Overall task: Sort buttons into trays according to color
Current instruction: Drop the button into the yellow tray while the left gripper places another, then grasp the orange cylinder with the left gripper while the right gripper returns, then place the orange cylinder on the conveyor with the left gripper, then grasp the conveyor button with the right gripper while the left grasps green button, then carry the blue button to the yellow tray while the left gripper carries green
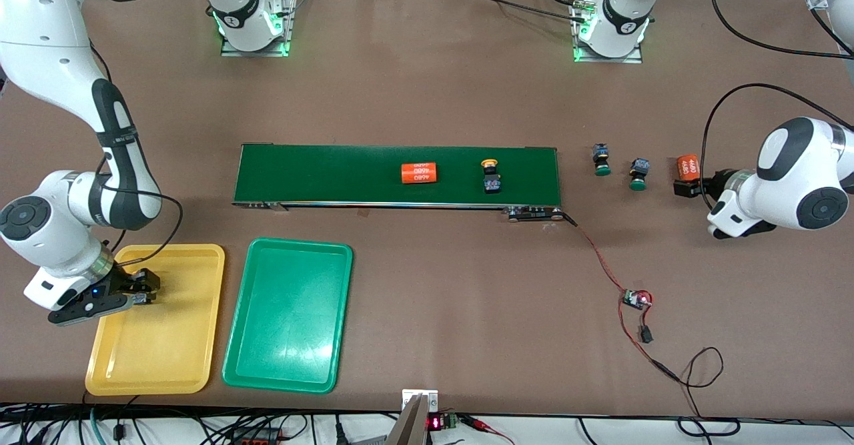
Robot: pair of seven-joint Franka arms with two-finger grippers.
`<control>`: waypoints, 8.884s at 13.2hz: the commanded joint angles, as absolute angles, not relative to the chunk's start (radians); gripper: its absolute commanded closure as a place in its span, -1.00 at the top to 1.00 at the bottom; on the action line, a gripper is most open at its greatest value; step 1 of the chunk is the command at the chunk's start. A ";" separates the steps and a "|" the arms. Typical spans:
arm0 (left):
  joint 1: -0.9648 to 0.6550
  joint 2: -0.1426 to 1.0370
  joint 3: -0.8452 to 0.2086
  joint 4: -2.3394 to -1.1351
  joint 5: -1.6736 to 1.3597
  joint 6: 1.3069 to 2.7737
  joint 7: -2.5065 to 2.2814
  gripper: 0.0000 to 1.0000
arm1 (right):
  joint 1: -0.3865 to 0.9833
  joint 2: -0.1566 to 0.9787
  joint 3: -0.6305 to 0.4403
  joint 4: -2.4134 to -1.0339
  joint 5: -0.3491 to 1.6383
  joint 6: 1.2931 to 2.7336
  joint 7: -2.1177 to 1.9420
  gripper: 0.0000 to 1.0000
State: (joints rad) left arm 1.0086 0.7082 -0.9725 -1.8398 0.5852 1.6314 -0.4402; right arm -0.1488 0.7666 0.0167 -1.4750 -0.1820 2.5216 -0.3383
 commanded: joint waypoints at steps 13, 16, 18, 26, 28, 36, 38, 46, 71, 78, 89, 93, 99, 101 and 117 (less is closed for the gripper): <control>1.043 0.712 -0.839 -2.010 0.713 1.876 -0.287 -0.48 | -0.077 0.145 0.170 -1.888 -0.082 1.991 -0.009 1.00; 1.037 0.695 -0.906 -1.952 0.698 1.792 -0.302 -0.54 | -0.077 0.074 0.247 -1.914 -0.055 1.912 0.093 1.00; 1.032 0.696 -0.983 -1.881 0.684 1.718 -0.328 -0.54 | -0.078 0.049 0.342 -1.914 -0.055 1.878 0.234 1.00; 0.810 0.707 -1.086 -1.763 0.595 1.700 -0.487 -0.53 | -0.075 0.041 0.502 -1.904 -0.055 1.901 0.411 1.00; 0.776 0.732 -1.085 -1.763 0.592 1.707 -0.572 -0.54 | -0.075 0.043 0.500 -1.905 -0.055 1.905 0.411 1.00; 0.547 0.726 -1.092 -1.761 0.604 1.707 -0.166 -0.60 | -0.084 0.048 0.492 -1.904 -0.057 1.896 0.397 1.00; 0.453 0.726 -1.092 -1.769 0.601 1.706 -0.059 -0.63 | -0.086 0.048 0.492 -1.904 -0.057 1.896 0.397 1.00; 0.215 0.746 -1.017 -1.778 0.808 1.749 0.343 -0.51 | -0.080 0.046 0.492 -1.904 -0.054 1.899 0.416 1.00; 0.612 0.695 -0.900 -1.718 0.669 1.531 -0.382 1.00 | 0.092 0.285 0.601 -1.911 -0.057 2.112 0.549 1.00; 0.660 0.715 -0.865 -1.759 0.583 1.584 -0.253 1.00 | 0.133 0.353 0.598 -1.901 -0.179 2.117 0.702 1.00; 0.598 0.488 -0.548 -2.203 0.436 2.114 -0.036 0.69 | 0.156 0.445 0.595 -1.888 -0.299 2.273 0.810 1.00; 0.600 0.489 -0.555 -2.195 0.434 2.103 -0.043 -0.54 | 0.156 0.475 0.592 -1.891 -0.331 2.273 0.810 1.00; 0.598 0.477 -0.681 -1.992 0.419 1.840 -0.083 -0.87 | 0.156 0.532 0.554 -1.891 -0.376 2.325 0.808 1.00; 0.598 0.479 -0.780 -1.933 0.416 1.767 -0.139 -0.86 | 0.155 0.546 0.535 -1.890 -0.400 2.345 0.808 1.00; 0.232 0.635 -0.844 -1.870 0.153 2.017 -0.744 1.00 | 0.100 0.502 0.499 -1.791 -0.383 2.220 0.772 -0.91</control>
State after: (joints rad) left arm 0.2202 0.6391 -0.8464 -1.8915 0.1802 2.0374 -0.7365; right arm 0.1168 0.5305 0.4944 -1.8480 -0.3795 2.3038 0.7851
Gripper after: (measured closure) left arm 0.427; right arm 0.590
